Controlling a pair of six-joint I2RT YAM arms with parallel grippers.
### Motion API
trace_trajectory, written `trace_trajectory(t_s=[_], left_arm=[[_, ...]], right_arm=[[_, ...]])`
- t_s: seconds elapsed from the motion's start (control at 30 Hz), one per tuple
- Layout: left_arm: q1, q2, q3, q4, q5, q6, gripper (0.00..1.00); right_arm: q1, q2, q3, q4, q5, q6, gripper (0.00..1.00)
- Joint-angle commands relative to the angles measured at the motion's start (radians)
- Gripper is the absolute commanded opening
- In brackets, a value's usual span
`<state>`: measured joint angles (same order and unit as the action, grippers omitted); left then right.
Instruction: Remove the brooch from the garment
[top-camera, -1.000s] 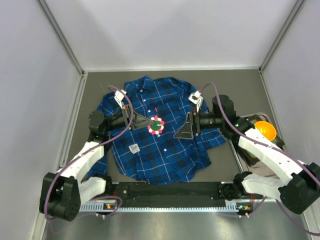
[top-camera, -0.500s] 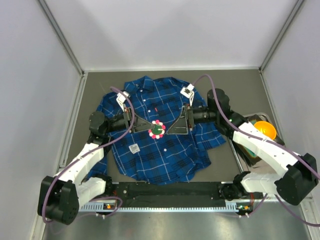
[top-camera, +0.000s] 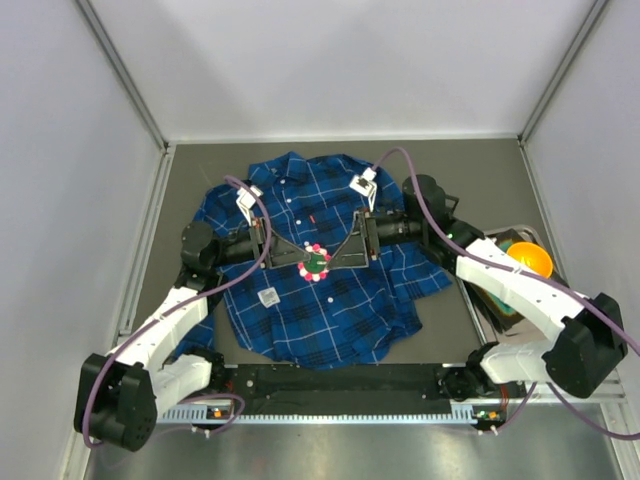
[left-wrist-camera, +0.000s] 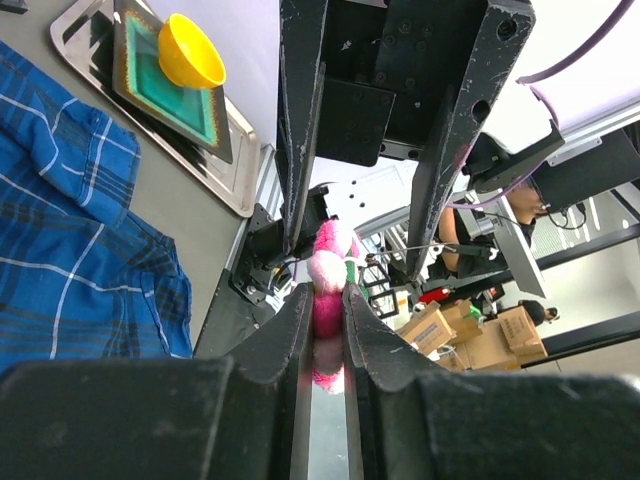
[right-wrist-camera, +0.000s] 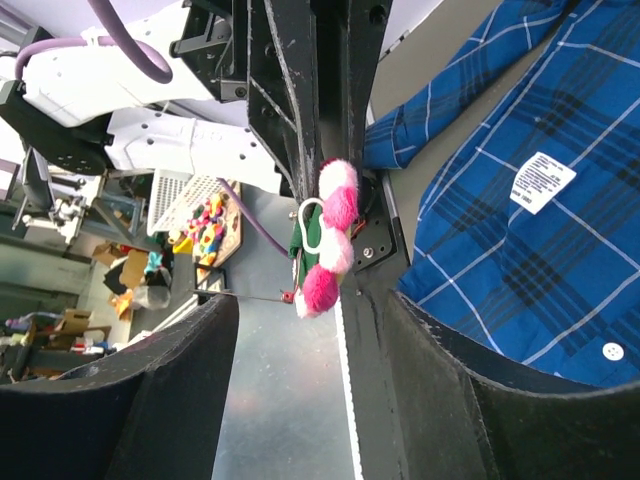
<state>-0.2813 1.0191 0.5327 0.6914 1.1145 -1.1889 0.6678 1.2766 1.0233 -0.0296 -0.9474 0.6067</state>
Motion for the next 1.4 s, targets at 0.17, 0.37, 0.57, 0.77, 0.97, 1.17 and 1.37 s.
trace_trajectory(t_s=[0.17,0.37,0.57,0.77,0.97,1.17,1.37], left_arm=[[-0.009,-0.03,0.03,-0.085,0.021,0.106,0.0],[-0.009,-0.028,0.041,-0.11,0.015,0.115,0.0],[-0.01,-0.039,0.047,-0.133,0.013,0.124,0.0],[-0.01,-0.039,0.049,-0.139,0.016,0.124,0.0],[-0.009,-0.045,0.061,-0.197,0.004,0.156,0.0],[-0.01,-0.044,0.085,-0.306,-0.062,0.181,0.0],[-0.009,-0.039,0.067,-0.265,-0.136,0.098,0.0]], right_arm=[[0.05,0.052,0.089,-0.004,-0.039,-0.038,0.57],[0.076,0.093,0.104,-0.038,-0.045,-0.047,0.5],[0.079,0.096,0.087,-0.047,-0.045,-0.054,0.46],[0.082,0.11,0.09,-0.049,-0.06,-0.056,0.38],[0.087,0.115,0.084,-0.052,-0.061,-0.061,0.32],[0.096,0.055,0.034,-0.004,0.062,-0.022,0.08],[0.133,0.003,-0.064,0.18,0.22,0.071,0.0]])
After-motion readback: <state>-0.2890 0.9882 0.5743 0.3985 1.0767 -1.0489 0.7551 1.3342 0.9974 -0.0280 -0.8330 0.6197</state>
